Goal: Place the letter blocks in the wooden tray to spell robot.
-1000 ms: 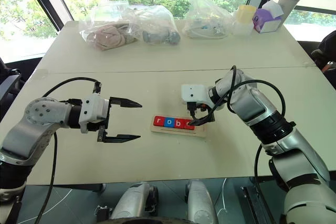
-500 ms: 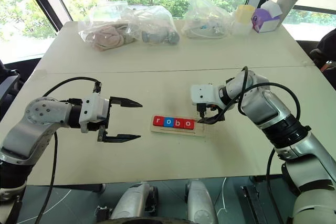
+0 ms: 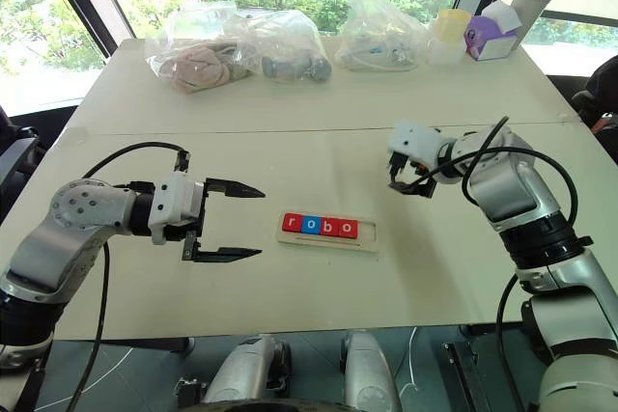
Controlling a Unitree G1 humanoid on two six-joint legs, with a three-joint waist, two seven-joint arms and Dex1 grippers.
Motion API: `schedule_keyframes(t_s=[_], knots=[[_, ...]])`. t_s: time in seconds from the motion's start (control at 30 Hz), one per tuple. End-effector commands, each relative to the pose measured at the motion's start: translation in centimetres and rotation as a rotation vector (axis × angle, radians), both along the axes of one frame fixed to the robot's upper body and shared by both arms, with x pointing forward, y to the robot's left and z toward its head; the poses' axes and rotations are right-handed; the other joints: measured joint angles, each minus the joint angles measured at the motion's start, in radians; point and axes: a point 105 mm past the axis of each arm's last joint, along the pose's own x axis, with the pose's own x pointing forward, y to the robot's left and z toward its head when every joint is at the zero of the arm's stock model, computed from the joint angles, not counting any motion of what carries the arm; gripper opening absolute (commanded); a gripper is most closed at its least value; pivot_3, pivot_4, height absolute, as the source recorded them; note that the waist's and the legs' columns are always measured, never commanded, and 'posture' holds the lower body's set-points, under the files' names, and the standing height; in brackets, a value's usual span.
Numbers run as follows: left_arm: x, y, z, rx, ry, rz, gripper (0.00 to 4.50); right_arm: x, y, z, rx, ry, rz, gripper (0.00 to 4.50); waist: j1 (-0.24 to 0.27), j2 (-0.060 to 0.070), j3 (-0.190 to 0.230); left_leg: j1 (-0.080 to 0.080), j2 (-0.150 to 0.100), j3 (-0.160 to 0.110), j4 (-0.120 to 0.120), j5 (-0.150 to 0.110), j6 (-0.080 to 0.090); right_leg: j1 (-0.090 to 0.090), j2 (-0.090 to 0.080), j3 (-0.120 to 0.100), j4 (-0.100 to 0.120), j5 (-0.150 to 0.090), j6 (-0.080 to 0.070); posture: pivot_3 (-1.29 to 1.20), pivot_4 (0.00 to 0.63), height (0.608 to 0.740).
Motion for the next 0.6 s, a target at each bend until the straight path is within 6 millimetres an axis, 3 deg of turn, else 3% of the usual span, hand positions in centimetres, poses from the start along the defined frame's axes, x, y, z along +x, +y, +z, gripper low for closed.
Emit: schedule_keyframes(t_s=[0.03, 0.1, 0.2, 0.3, 0.47, 0.6], knots=[[0.1, -0.1, 0.8, -0.006, -0.044, -0.007, 4.50, 0.5, -2.4, 2.2, 0.093, -0.071, -0.216, 4.48, 0.000, 0.000, 0.000, 0.000, 0.000, 0.000, 0.000, 0.000, 0.000, 0.000, 0.000, 0.000, 0.000, 0.000, 0.000, 0.00, 0.150, 0.740], [0.1, 0.0, 0.8, -0.006, -0.043, -0.006, 4.50, 0.5, -3.4, 2.3, 0.124, -0.082, -0.309, 4.48, 0.001, 0.000, 0.000, 0.000, 0.000, 0.000, 0.000, 0.000, 0.000, 0.000, 0.000, 0.000, 0.000, 0.000, 0.000, 0.00, 0.150, 0.740], [0.2, 0.1, 0.8, -0.006, -0.042, -0.006, 4.50, 0.7, -5.0, 2.1, 0.302, -0.093, -0.566, 4.48, -0.001, 0.000, 0.000, 0.000, 0.000, 0.000, 0.000, 0.000, 0.000, 0.000, 0.000, 0.000, 0.000, 0.000, 0.000, 0.00, 0.150, 0.740], [0.4, 0.0, 0.8, -0.007, -0.043, -0.010, 4.50, 0.6, -6.4, 0.7, 0.387, -0.101, -0.771, 4.48, -0.002, 0.000, 0.000, 0.000, 0.000, 0.000, 0.000, 0.000, 0.000, 0.000, 0.000, 0.000, 0.001, 0.001, 0.001, 0.00, 0.150, 0.740], [0.4, -0.2, 0.8, -0.006, -0.044, -0.023, 4.50, 1.0, -7.3, -2.1, 0.519, -0.105, -0.944, 4.48, -0.002, 0.000, 0.000, -0.001, 0.000, 0.000, 0.000, 0.000, -0.001, -0.001, 0.000, 0.000, 0.001, 0.001, 0.001, 0.00, 0.150, 0.740], [0.4, -0.2, 0.8, 0.002, -0.049, -0.029, 4.50, 1.6, -7.9, -3.1, 0.548, -0.131, -1.013, 4.48, -0.003, 0.000, 0.000, -0.001, 0.000, 0.000, 0.000, 0.000, 0.000, -0.001, 0.000, 0.000, 0.001, 0.001, 0.002, 0.00, 0.150, 0.740]])
